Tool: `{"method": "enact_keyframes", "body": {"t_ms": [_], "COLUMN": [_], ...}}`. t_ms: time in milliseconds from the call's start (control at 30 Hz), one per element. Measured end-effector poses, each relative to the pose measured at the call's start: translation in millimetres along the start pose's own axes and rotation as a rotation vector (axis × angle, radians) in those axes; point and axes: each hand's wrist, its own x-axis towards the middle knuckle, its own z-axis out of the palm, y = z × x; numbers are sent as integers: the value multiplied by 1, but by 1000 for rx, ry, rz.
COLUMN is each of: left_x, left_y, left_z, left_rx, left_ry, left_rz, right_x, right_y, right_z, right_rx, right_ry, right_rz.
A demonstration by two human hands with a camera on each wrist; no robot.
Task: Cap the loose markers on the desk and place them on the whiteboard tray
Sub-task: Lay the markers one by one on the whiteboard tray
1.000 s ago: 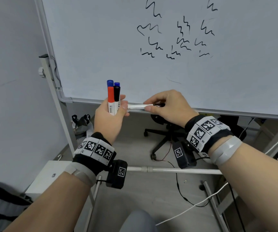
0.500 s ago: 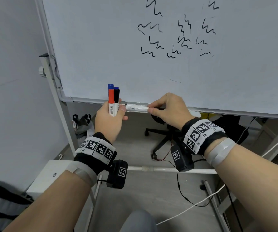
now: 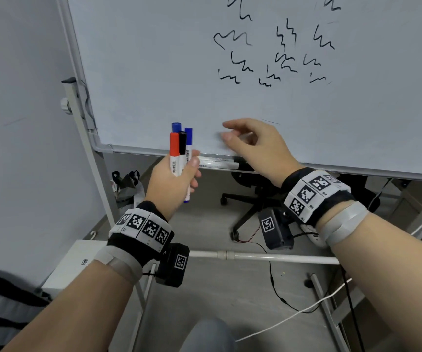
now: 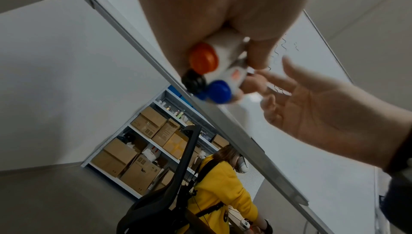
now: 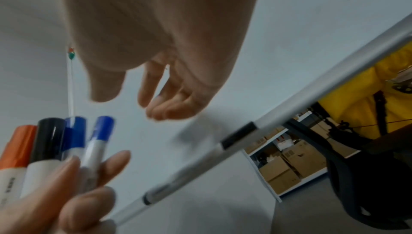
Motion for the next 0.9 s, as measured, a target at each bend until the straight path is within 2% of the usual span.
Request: {"method": "enact_keyframes", "body": {"t_ms": [100, 167, 267, 400, 467, 533, 633, 800, 867, 900], "left_x": [-8, -11, -12, -9, -7, -5, 2, 8, 9, 11], "left_y": [11, 17, 20, 13, 8, 5, 5, 3, 0, -2], "left_z": [2, 3, 2, -3, -6, -7, -6, -2, -2, -2], "left_rx": [0, 45, 41, 42, 65, 59, 18, 7, 11, 23], "left_ry": [-207, -271, -293, -308, -268, -157, 14, 54, 107, 150], "left_rz": [-20, -21, -27, -54, -45, -8, 25, 80, 90, 82], "right_x": [0, -1, -4, -7, -8, -9, -11, -8, -5, -3], "right_y": [-16, -20, -18, -14, -13, -12, -10, -1, 7, 13], "right_z": [3, 8, 11, 2, -5, -12, -19, -18, -18, -17], "right_rx": [66, 71, 76, 152, 199, 194, 7, -274, -294, -307], "right_ry": [-218, -302, -307, -189, -131, -122, -193, -334, -300, -236], "right_rz": [-26, -22, -19, 28, 57, 92, 89, 20, 24, 26]}}
